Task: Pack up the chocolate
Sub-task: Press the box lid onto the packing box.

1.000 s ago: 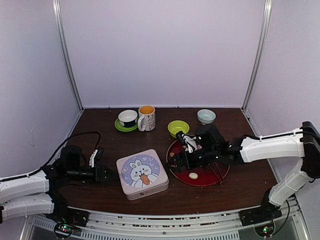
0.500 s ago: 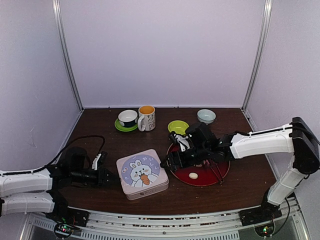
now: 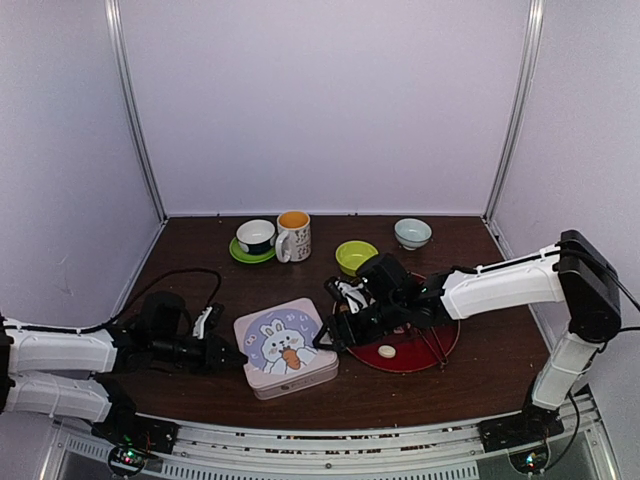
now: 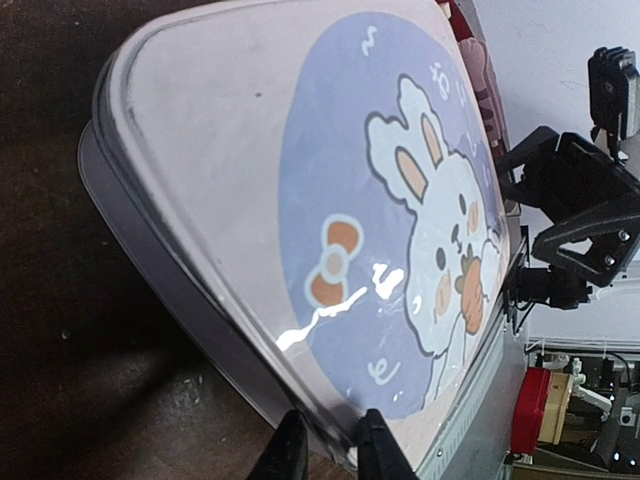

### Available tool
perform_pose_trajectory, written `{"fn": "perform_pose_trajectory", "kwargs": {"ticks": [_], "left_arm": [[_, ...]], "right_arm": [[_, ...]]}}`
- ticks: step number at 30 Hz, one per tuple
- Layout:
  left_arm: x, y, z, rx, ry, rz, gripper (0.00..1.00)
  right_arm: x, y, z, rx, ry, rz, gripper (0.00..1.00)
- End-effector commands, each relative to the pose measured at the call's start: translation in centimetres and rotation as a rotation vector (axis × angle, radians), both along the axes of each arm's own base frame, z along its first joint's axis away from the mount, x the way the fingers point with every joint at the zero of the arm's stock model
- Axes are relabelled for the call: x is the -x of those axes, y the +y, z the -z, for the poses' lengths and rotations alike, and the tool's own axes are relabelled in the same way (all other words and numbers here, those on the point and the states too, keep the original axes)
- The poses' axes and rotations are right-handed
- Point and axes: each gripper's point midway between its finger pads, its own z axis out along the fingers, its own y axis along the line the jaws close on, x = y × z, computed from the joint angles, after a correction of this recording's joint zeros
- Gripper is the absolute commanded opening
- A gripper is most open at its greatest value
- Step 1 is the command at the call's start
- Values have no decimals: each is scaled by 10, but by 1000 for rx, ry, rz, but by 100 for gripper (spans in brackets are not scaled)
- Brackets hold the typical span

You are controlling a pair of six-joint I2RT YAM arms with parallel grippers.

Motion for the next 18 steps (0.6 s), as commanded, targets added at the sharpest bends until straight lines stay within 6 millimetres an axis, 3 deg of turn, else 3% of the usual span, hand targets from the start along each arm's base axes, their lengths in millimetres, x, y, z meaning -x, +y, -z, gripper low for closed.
{"fn": "perform_pose_trajectory", "kwargs": {"ticks": [1, 9, 12, 18], "left_arm": [[-11, -13, -17, 58, -60, 13, 18], [-15, -15, -13, 56, -52, 2, 14], [-22, -20, -24, 71, -77, 2, 14], [-23, -18, -23, 32, -83, 7, 14]], "right_arm": [[10, 12, -8, -63, 36, -36, 73], [18, 9, 0, -78, 89, -25, 71], [18, 6, 0, -71, 91, -15, 71], [-1, -22, 8, 68, 12, 119, 79]]}}
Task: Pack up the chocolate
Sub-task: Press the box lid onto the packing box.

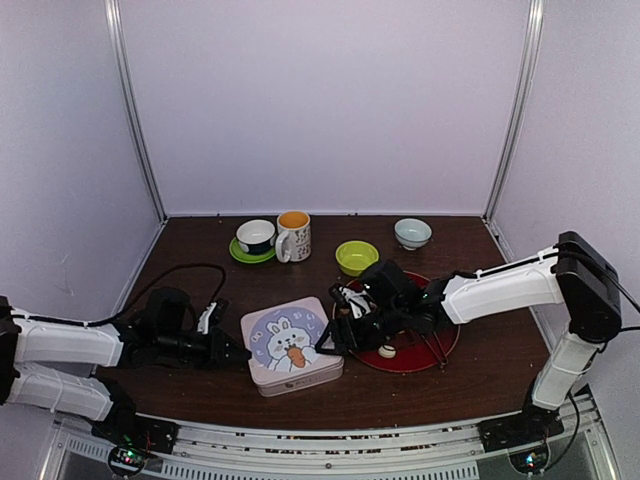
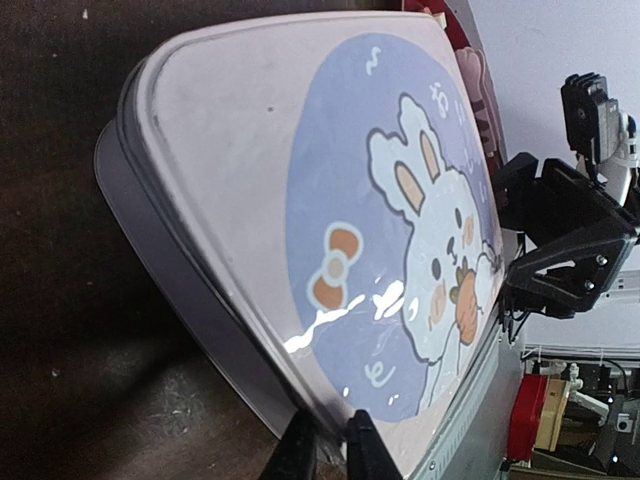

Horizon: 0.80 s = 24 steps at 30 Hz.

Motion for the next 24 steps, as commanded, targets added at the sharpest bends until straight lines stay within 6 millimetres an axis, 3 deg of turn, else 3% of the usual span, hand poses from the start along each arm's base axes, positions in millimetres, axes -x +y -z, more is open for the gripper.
{"fn": "perform_pose_trajectory", "kwargs": {"ticks": [1, 12, 24], "left_arm": [[-12, -9, -21, 20, -86, 11, 14], [-13, -11, -21, 21, -83, 22, 14], [-10, -10, -12, 22, -66, 22, 14]], "right_arm": [[-5, -16, -5, 53, -48, 70, 80], [26, 15, -13, -96, 61, -35, 67], [55, 22, -23, -209, 142, -62, 56]]}}
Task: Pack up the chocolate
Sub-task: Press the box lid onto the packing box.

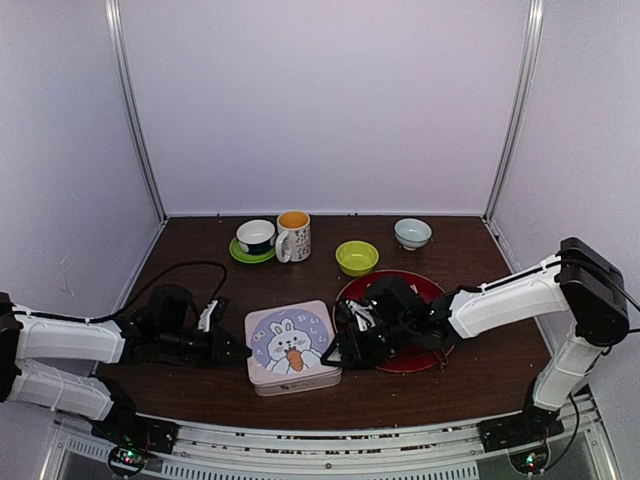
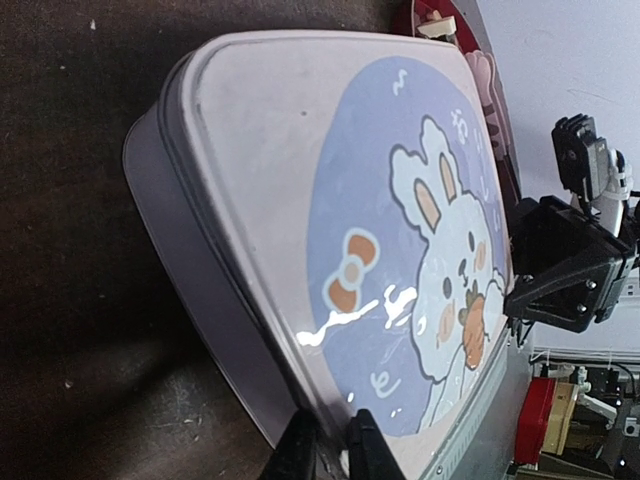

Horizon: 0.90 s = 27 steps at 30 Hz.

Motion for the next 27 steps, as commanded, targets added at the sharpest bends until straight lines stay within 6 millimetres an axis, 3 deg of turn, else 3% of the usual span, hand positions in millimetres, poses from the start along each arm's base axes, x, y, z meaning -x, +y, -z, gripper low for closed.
{"fn": "perform_pose_trajectory", "kwargs": {"ticks": [1, 9, 27], "left_arm": [[-4, -10, -12, 46, -53, 27, 14], [-5, -7, -8, 32, -49, 17, 14], [-3, -6, -3, 14, -36, 15, 14]], "right_arm": [[26, 25, -32, -186, 29, -95, 54], [34, 28, -40, -276, 58, -110, 46], [39, 28, -19, -325, 119, -100, 28]]}}
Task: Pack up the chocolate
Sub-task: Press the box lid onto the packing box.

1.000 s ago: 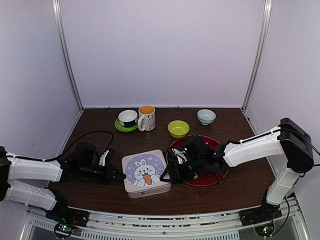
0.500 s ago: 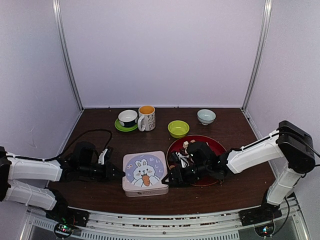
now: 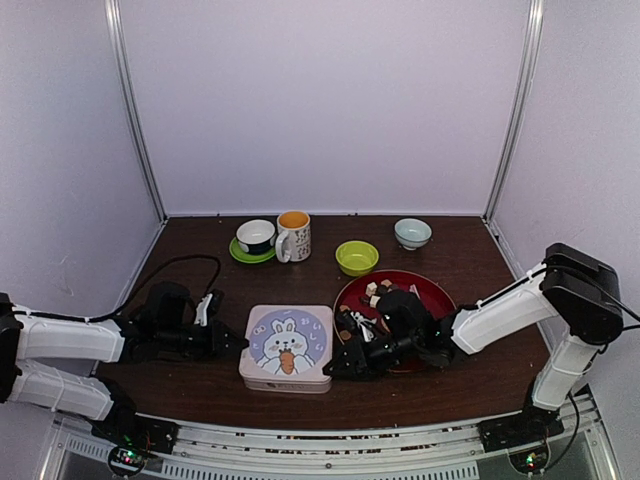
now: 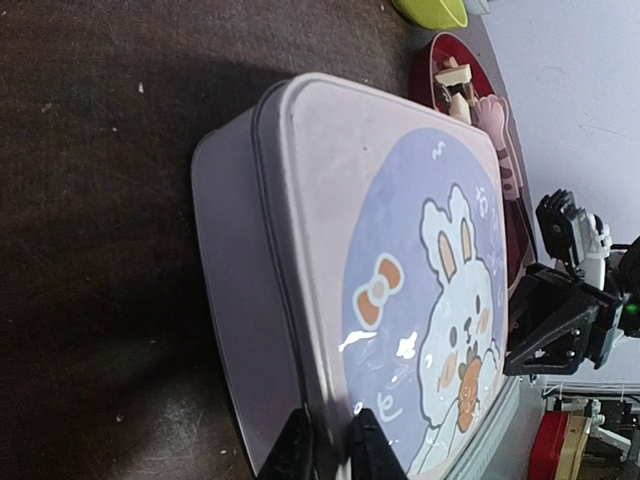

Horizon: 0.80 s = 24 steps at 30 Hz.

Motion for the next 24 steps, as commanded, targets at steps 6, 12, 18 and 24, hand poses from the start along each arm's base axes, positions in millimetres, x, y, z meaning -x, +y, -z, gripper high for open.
{"fn": "perform_pose_trajectory", "kwargs": {"ticks": [6, 12, 18, 24], "left_arm": [[16, -14, 4, 33, 30, 93, 14], [16, -13, 6, 27, 32, 89, 14], [16, -13, 8, 17, 36, 89, 14], [15, -9, 10, -10, 31, 83, 14]], "right_arm": [[18, 20, -11, -135, -23, -89, 23], [20, 17, 4, -120, -7, -84, 15], [20, 15, 14, -101, 0, -79, 12], [19, 16, 9, -117, -4, -68, 19]]}}
